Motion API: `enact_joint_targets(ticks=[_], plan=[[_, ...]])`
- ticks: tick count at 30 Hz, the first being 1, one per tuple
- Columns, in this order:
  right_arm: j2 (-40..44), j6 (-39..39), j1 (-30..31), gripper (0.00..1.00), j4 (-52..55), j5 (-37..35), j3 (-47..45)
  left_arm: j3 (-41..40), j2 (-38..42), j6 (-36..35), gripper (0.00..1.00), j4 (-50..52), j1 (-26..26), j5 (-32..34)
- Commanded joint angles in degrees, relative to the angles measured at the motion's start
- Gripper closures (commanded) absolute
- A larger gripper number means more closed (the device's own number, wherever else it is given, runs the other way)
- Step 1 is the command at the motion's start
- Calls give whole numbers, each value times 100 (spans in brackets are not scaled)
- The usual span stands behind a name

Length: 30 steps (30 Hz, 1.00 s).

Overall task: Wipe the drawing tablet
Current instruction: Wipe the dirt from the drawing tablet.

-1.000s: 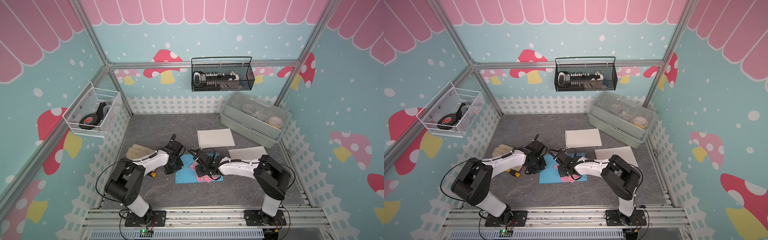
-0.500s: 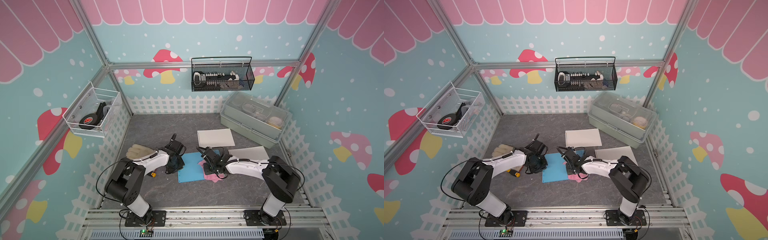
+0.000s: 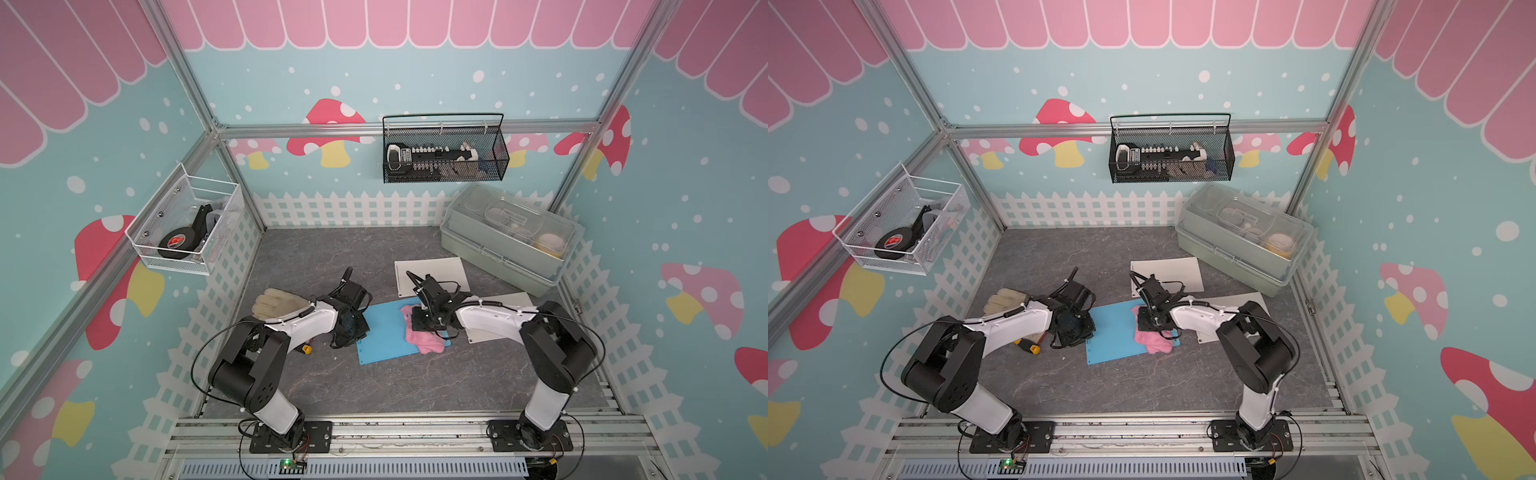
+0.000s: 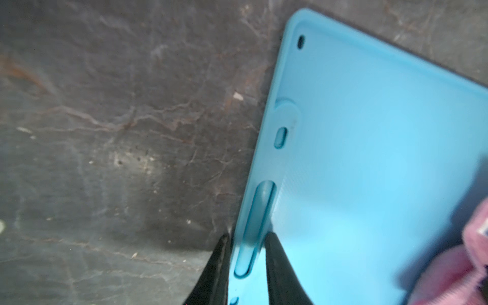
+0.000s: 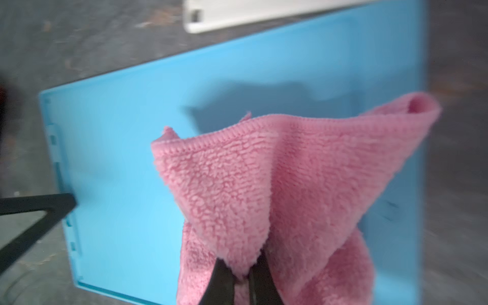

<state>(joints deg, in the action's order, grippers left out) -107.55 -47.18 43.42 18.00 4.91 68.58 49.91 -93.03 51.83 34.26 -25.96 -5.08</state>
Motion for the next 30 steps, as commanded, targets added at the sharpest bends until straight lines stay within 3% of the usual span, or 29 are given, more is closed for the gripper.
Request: enact_joint_targets(ticks=[1,5,11,13,20,24,30], plan=[[-931,-213,478,100,-229,599,1116,-400,-550,-173,74,151,-19,-56],[-1245,-585,291,100,-464,634,1235,-455,-573,-200,74,124,11,-10],[-441,-297,-635,100,-92,176,176,-514,-439,-283,74,152,125,56],[-530,-209,-587,100,-132,297,379,-526,-385,-348,75,134,164,64],[-1887,-755,454,100,-440,895,2229,-526,-365,-562,76,-38,354,-119],[-2094,-1039,302,100,-689,1044,2006,-544,-370,-580,78,-94,499,-230],[-1270,-658,-253,100,-782,837,1062,-600,-337,-527,80,-82,530,-298]])
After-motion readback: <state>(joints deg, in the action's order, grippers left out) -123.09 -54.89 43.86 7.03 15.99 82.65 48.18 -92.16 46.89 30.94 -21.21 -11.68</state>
